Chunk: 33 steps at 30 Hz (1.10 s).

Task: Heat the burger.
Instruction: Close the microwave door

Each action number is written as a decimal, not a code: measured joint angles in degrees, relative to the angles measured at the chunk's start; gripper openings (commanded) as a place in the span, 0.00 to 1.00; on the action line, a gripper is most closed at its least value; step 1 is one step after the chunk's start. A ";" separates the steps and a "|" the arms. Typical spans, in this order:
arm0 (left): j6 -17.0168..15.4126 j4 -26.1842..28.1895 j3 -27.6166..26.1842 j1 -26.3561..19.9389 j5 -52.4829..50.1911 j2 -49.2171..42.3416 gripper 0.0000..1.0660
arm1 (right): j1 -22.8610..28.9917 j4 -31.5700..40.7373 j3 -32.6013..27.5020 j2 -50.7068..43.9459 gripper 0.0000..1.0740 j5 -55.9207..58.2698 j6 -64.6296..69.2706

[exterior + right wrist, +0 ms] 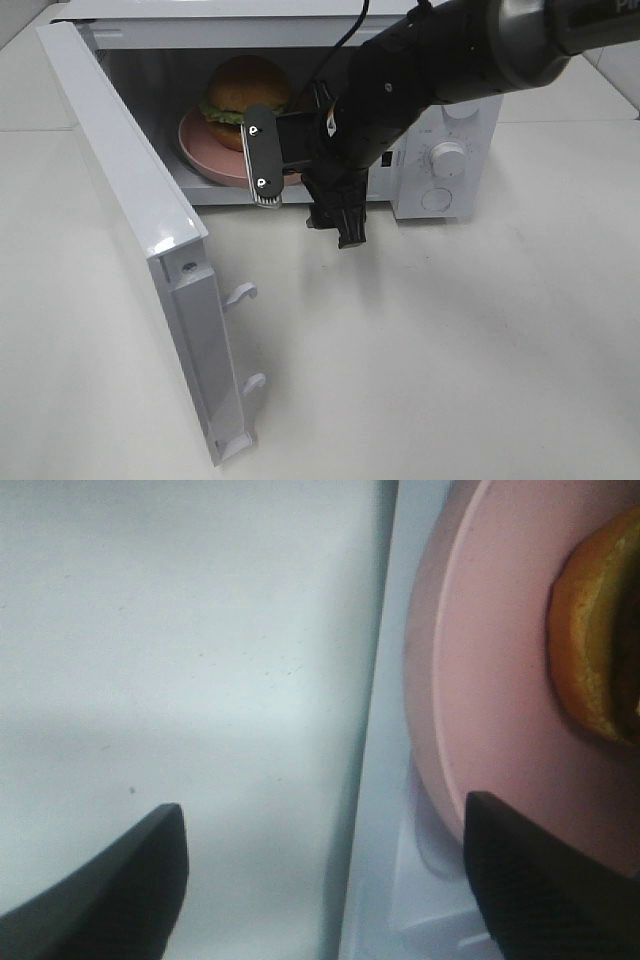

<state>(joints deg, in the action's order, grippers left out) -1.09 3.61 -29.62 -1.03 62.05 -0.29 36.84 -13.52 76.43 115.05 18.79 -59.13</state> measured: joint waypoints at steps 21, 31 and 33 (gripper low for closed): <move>0.00 0.00 0.00 0.00 0.00 0.00 0.94 | -0.57 0.11 -17.36 -22.46 0.71 -0.92 42.74; 0.00 0.00 0.00 0.00 0.00 0.00 0.94 | -0.57 0.11 -21.14 -34.38 0.71 12.38 61.19; 0.00 0.00 0.00 0.00 0.00 0.00 0.94 | -0.57 0.11 -21.14 -36.10 0.71 16.96 63.14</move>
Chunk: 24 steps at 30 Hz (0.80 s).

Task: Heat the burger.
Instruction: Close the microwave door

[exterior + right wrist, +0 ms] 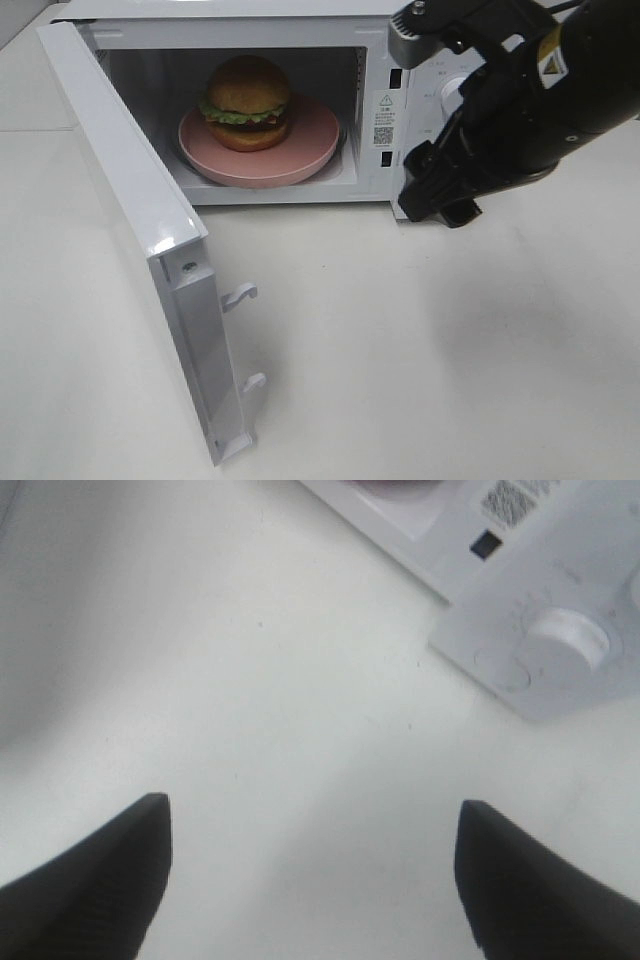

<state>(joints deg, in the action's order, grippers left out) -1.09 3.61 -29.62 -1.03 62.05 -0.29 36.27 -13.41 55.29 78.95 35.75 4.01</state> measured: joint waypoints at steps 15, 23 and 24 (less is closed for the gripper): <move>0.00 0.00 0.00 0.00 0.00 0.00 0.94 | 0.00 1.38 0.00 -13.87 0.71 18.05 4.70; 0.00 0.00 0.00 0.00 0.00 0.00 0.94 | 0.00 1.38 -0.97 -21.77 0.71 21.20 4.81; 0.00 0.00 0.00 0.00 0.00 0.00 0.94 | 0.00 1.38 -2.75 -24.01 0.71 21.54 5.04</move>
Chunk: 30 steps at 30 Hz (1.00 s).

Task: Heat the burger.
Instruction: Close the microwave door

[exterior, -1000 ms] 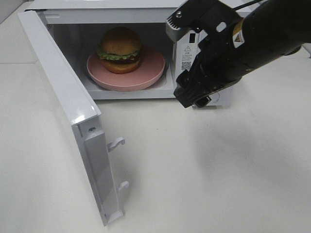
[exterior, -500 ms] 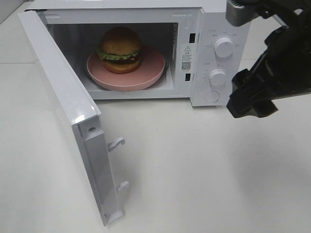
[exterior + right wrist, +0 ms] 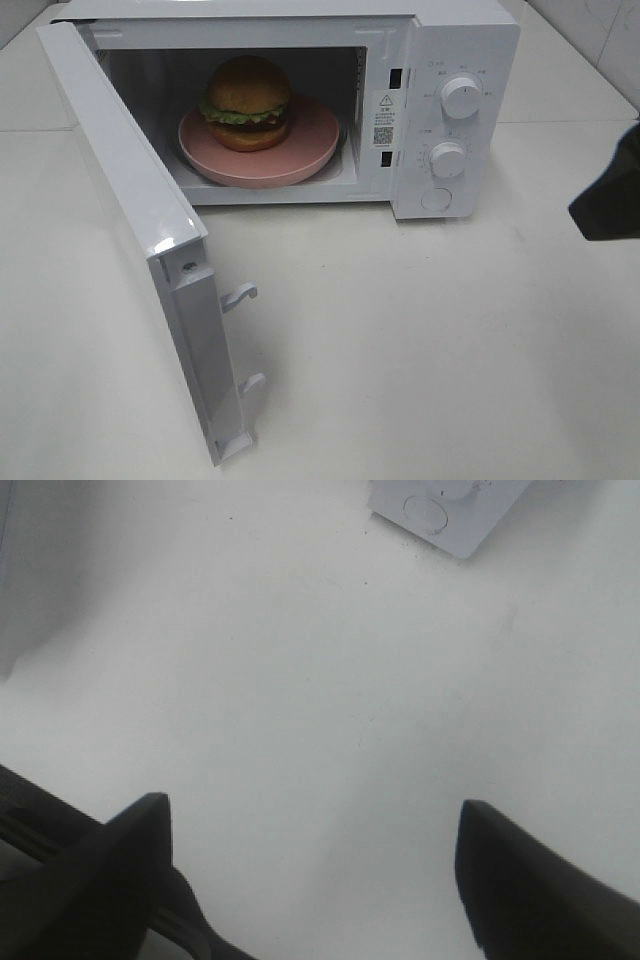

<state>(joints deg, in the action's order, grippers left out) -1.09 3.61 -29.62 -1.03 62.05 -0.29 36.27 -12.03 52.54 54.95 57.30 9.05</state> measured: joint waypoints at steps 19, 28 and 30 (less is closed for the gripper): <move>0.00 0.00 0.00 0.00 0.00 0.00 0.94 | -9.63 0.06 -14.15 -20.05 0.71 0.97 5.61; 0.00 0.00 0.00 0.00 0.00 0.00 0.94 | -20.91 0.06 -20.63 -33.92 0.71 1.09 5.50; 0.00 0.00 0.00 0.00 0.00 0.00 0.94 | -22.06 0.23 -21.66 -36.50 0.71 1.15 5.50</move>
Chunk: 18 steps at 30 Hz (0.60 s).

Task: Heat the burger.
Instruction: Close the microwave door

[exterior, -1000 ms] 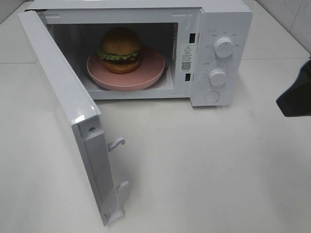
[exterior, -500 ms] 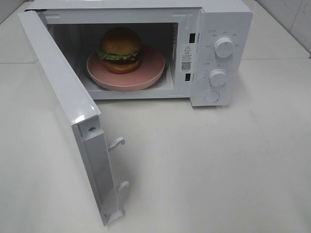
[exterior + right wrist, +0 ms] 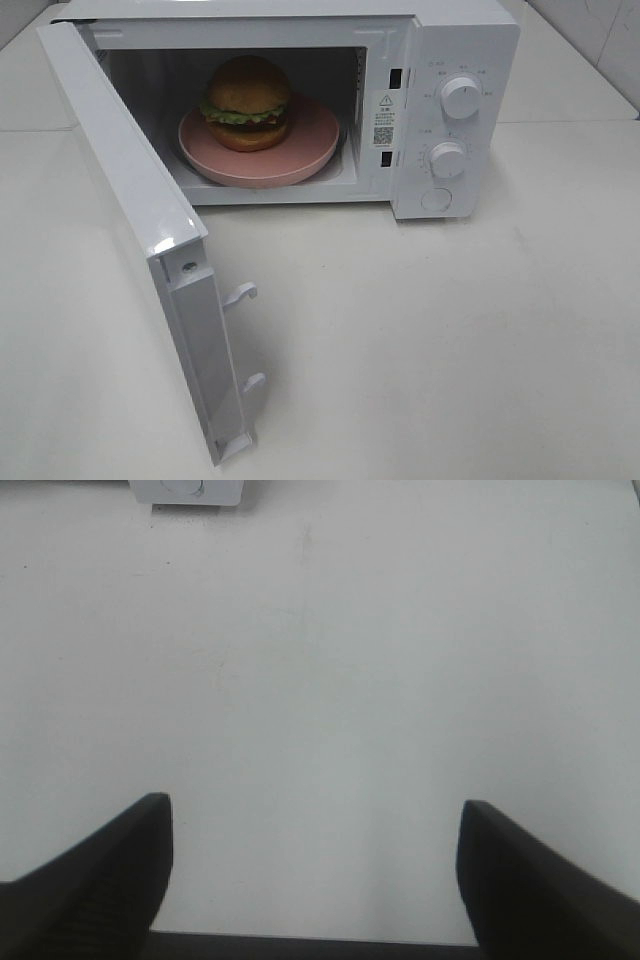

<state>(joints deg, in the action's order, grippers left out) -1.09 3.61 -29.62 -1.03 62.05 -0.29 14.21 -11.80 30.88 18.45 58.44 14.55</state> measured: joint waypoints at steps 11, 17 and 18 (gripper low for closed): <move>0.00 0.00 0.00 0.00 0.00 0.00 0.94 | -4.70 1.43 -2.23 -12.83 0.71 -1.95 0.00; 0.00 0.00 0.00 0.00 0.00 0.00 0.94 | -7.22 1.43 -2.23 -18.28 0.71 -2.52 0.00; 0.00 0.00 0.00 0.00 0.00 0.00 0.94 | -7.22 1.43 -2.23 -18.28 0.71 -2.52 0.00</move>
<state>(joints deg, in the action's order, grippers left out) -1.09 3.61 -29.62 -1.03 62.05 -0.29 6.99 -10.37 28.65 0.17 55.92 14.55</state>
